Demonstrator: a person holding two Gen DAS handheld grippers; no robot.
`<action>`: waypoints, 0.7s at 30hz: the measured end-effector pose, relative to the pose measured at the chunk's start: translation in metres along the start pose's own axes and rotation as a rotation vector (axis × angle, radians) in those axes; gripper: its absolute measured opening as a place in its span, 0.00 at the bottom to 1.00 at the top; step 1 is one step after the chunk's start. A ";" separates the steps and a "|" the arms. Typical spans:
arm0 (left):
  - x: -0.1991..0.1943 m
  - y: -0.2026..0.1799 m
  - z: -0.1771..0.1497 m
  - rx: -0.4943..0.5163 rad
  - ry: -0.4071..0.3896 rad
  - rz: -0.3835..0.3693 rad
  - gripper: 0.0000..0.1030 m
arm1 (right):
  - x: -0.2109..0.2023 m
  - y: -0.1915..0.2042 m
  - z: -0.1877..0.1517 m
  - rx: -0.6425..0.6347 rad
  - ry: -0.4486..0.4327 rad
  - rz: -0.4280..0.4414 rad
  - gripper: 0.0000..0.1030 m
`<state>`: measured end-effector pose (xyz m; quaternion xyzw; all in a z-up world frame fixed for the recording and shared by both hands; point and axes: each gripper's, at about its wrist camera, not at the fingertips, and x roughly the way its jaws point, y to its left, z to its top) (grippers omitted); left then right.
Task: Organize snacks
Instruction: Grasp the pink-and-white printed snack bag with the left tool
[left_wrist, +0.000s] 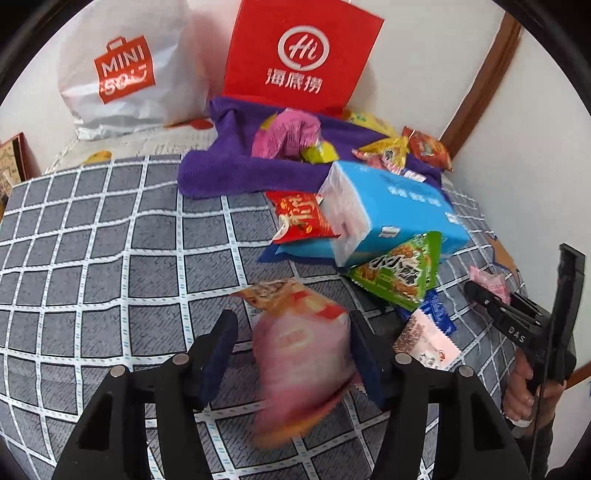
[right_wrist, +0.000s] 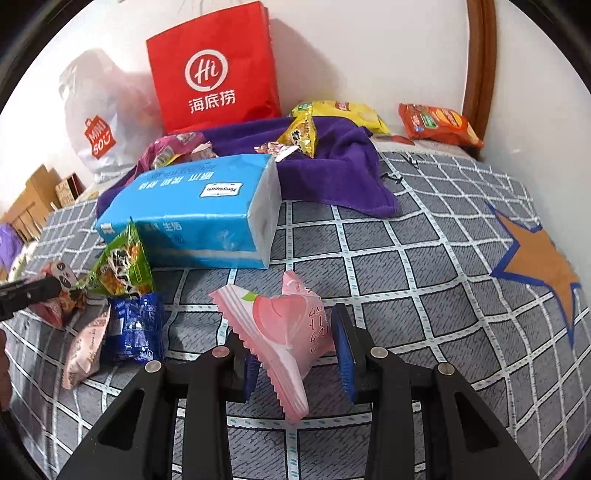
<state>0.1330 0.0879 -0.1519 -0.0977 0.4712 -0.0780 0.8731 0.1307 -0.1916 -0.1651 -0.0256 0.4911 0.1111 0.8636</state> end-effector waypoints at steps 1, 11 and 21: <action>0.004 -0.001 -0.001 0.003 0.006 0.012 0.59 | 0.000 0.000 0.000 -0.003 0.002 0.006 0.34; 0.002 -0.008 -0.022 0.020 -0.108 0.042 0.43 | 0.006 -0.008 -0.001 0.034 0.027 0.066 0.36; 0.007 0.000 -0.023 -0.043 -0.096 0.017 0.45 | 0.011 -0.008 -0.001 0.034 0.047 0.083 0.37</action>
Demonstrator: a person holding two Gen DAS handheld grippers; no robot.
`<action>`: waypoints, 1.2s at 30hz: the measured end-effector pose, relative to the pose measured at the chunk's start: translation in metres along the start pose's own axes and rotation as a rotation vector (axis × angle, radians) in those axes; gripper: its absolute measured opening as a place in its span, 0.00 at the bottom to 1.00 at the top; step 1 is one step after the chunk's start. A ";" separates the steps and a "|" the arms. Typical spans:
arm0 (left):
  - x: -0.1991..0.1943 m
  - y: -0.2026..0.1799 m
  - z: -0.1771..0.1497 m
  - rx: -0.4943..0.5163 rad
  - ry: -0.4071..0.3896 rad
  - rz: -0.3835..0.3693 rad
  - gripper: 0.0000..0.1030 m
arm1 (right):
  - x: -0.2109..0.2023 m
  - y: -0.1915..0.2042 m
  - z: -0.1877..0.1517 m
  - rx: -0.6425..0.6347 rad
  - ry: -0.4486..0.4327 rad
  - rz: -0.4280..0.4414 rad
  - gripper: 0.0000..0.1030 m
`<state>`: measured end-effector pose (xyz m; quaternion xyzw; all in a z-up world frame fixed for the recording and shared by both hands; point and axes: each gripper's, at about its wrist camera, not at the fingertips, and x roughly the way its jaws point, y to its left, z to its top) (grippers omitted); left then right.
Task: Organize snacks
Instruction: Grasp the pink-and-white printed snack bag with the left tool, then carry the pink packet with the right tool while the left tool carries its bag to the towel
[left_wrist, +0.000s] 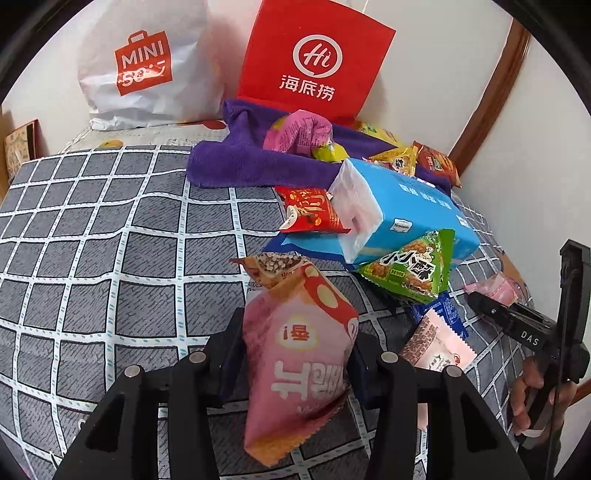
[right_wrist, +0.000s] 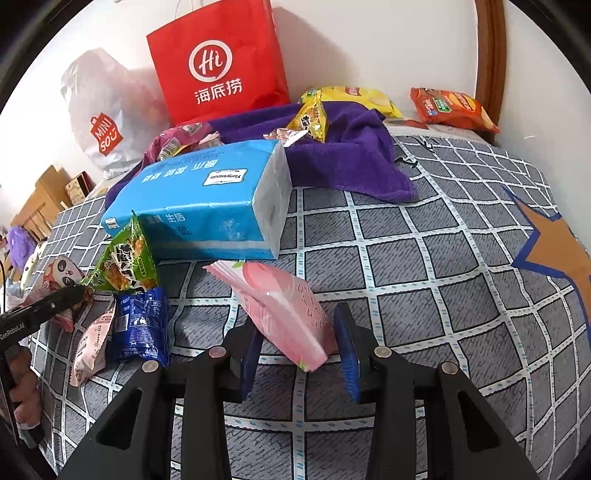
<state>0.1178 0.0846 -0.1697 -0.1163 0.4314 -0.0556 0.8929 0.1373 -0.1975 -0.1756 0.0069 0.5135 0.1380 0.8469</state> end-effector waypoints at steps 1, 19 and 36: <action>0.000 -0.001 0.000 0.005 0.001 0.006 0.45 | 0.000 0.000 0.000 0.001 0.000 0.001 0.37; -0.023 -0.005 0.001 0.003 0.006 0.037 0.43 | -0.009 0.009 -0.003 -0.064 -0.014 -0.044 0.35; -0.082 -0.029 0.044 0.026 -0.050 -0.064 0.43 | -0.071 0.043 0.030 -0.085 -0.134 0.006 0.35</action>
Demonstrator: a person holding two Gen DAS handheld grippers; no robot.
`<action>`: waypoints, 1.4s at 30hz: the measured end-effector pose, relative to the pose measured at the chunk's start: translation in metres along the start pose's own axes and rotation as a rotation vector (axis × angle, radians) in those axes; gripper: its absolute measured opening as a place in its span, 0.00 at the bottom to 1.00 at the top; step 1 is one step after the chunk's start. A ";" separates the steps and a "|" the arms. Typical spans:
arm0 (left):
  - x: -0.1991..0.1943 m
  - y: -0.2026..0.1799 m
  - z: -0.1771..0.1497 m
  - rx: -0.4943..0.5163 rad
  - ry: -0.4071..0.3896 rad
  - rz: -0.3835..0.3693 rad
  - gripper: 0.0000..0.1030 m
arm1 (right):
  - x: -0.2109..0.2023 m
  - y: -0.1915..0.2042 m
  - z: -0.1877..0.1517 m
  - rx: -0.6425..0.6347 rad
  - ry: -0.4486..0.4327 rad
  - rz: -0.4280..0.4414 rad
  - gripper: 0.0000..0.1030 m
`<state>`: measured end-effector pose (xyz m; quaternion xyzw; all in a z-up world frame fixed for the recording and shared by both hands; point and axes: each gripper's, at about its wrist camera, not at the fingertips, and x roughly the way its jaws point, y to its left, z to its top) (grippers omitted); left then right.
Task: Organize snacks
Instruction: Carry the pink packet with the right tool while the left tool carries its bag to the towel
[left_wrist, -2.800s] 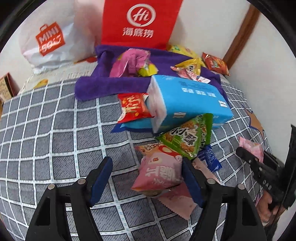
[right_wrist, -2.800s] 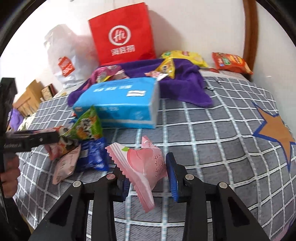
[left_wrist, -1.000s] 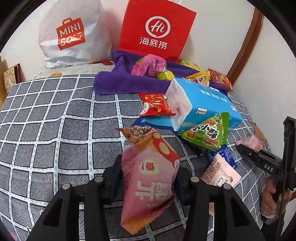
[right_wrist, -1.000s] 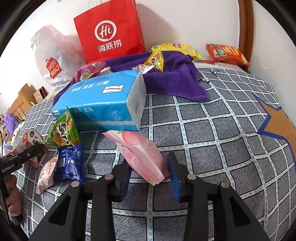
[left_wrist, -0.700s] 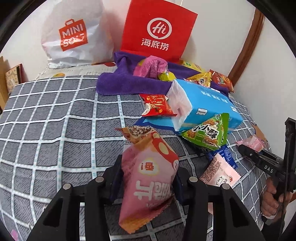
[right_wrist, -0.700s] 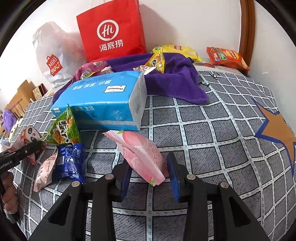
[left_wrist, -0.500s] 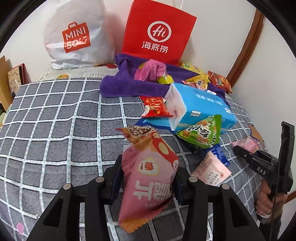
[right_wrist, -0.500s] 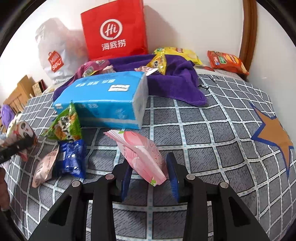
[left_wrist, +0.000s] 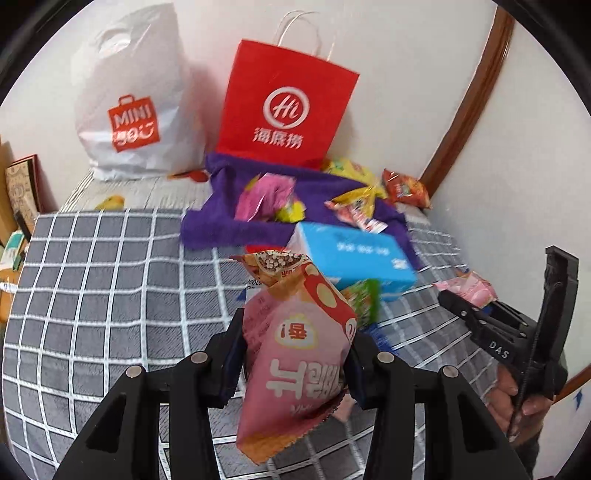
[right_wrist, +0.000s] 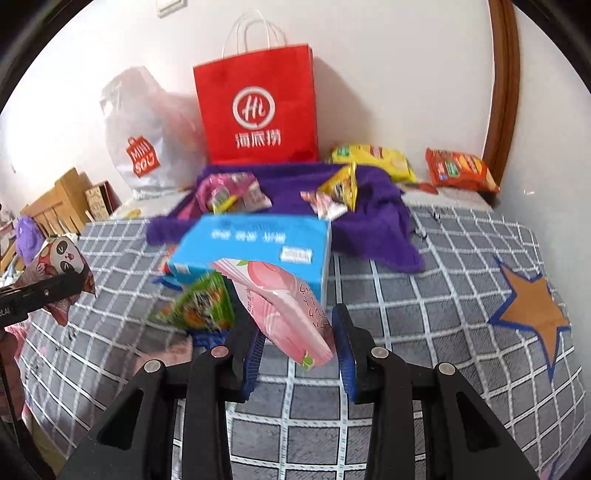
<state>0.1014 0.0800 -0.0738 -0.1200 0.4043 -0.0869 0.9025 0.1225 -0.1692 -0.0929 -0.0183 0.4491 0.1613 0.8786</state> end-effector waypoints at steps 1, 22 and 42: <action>-0.002 -0.002 0.003 0.002 -0.002 -0.007 0.43 | -0.003 0.000 0.004 0.005 -0.005 0.004 0.35; 0.004 -0.030 0.128 0.019 -0.058 -0.039 0.43 | 0.014 0.013 0.145 -0.045 -0.069 -0.048 0.35; 0.122 0.010 0.187 -0.048 0.071 0.009 0.43 | 0.136 0.000 0.195 -0.081 0.026 -0.030 0.35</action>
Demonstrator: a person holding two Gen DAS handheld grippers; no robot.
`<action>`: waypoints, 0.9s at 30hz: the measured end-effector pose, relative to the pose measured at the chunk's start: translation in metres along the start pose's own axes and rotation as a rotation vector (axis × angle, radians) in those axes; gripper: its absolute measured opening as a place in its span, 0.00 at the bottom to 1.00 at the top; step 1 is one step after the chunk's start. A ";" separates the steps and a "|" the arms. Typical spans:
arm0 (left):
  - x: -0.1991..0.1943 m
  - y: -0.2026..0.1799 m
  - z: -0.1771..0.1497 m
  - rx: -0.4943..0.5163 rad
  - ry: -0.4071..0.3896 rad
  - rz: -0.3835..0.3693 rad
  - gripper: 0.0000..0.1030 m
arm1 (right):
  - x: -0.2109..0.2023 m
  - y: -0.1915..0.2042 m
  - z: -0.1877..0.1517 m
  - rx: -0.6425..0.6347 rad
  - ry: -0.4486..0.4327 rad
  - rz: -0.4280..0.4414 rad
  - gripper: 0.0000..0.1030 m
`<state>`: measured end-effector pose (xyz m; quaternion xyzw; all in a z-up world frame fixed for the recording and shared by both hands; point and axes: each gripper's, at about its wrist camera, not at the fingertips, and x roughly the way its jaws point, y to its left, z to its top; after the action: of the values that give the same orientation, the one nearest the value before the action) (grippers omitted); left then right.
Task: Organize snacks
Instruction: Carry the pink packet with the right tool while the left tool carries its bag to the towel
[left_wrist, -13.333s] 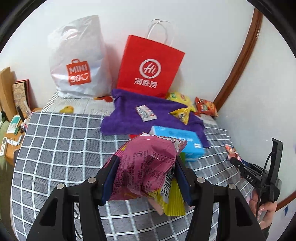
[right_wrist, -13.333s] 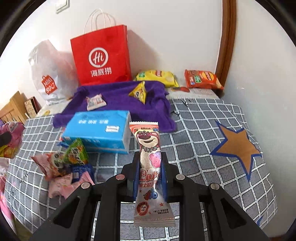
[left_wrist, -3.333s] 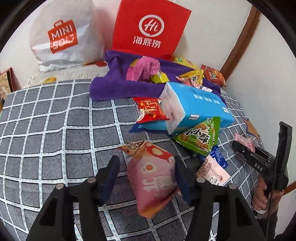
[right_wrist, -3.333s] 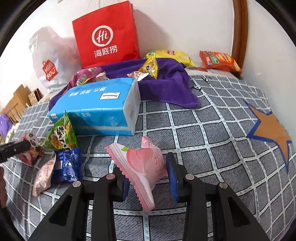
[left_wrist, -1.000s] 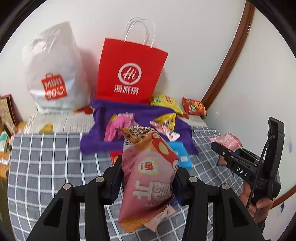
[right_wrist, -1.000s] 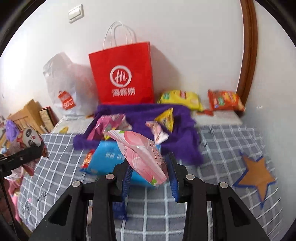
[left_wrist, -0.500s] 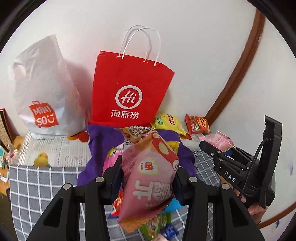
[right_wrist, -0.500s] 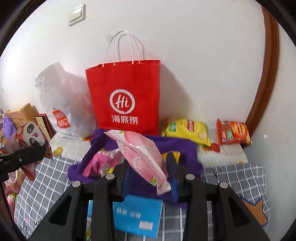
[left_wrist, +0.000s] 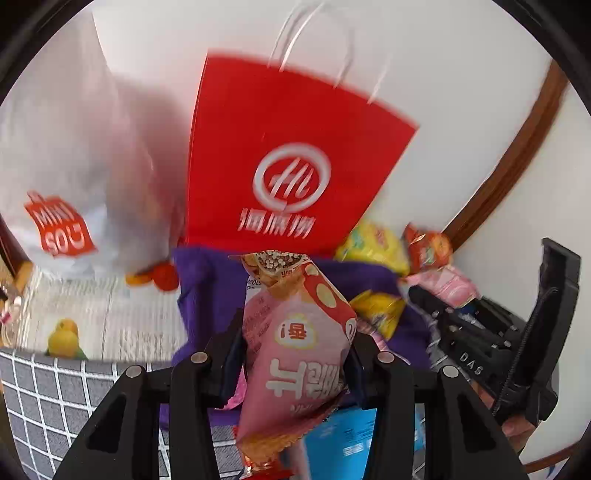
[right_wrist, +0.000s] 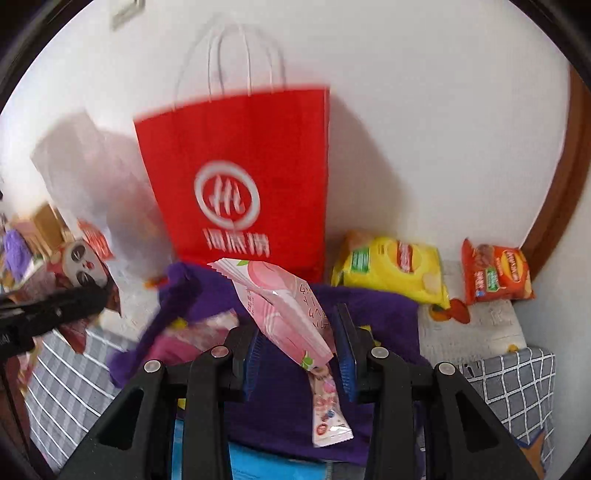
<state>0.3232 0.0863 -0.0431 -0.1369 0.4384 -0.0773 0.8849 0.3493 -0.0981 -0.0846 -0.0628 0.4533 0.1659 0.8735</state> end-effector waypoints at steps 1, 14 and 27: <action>0.003 0.002 0.000 -0.001 0.006 0.002 0.43 | 0.006 -0.002 -0.001 0.005 0.011 -0.006 0.35; 0.025 0.016 0.002 -0.022 0.046 0.014 0.43 | 0.025 -0.037 -0.003 0.072 0.060 -0.016 0.35; 0.023 0.037 0.006 -0.085 0.042 -0.025 0.43 | 0.028 -0.036 -0.008 -0.003 0.077 -0.049 0.35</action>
<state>0.3424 0.1166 -0.0687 -0.1781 0.4582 -0.0728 0.8678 0.3704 -0.1273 -0.1139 -0.0818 0.4848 0.1426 0.8591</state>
